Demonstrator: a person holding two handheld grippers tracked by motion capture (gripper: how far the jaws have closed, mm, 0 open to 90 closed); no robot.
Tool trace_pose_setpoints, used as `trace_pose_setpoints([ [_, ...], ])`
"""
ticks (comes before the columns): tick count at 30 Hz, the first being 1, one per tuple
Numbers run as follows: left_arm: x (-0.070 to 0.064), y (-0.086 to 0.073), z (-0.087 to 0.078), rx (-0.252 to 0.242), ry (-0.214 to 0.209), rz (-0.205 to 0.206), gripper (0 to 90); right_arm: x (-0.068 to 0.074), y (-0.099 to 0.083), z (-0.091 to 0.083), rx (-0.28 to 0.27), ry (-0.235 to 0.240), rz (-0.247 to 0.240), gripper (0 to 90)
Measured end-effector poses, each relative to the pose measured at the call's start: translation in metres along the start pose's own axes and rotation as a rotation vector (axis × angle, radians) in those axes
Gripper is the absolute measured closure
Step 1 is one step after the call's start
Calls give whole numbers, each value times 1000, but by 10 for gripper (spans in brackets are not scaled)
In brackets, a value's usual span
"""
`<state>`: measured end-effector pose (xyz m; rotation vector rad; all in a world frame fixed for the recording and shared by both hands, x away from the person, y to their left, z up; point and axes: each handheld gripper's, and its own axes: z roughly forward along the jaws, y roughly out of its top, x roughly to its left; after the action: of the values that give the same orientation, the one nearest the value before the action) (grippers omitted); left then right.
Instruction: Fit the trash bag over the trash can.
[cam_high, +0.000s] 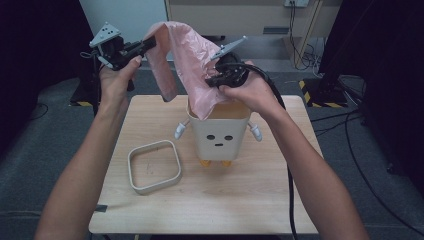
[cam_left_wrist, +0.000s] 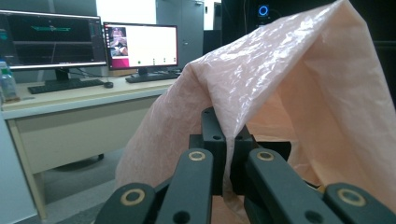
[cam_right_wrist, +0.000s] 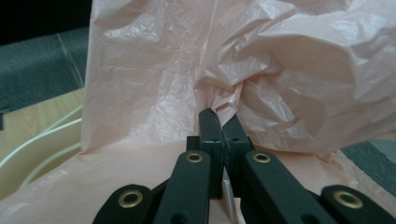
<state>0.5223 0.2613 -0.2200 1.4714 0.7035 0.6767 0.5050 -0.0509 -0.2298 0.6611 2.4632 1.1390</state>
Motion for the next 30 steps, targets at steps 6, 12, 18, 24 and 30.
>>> trace_pose_setpoints([
  [6, -5, -2, 3, 14, -19, 15, 892, 3, 0, 15, 95, -24, -23, 900],
  [12, -14, -6, 8, 29, -29, 46, 892, 1, -3, 16, 94, -6, -9, 837],
  [18, -12, -7, 10, 23, -23, 32, 892, -2, -7, 1, 31, -1, 28, 608],
  [24, -7, -7, 10, 23, -8, 33, 893, -9, -15, -16, -15, 8, 40, 661],
  [30, -6, -6, 8, 11, -8, 24, 892, -7, -15, -11, 75, 7, 6, 900],
])
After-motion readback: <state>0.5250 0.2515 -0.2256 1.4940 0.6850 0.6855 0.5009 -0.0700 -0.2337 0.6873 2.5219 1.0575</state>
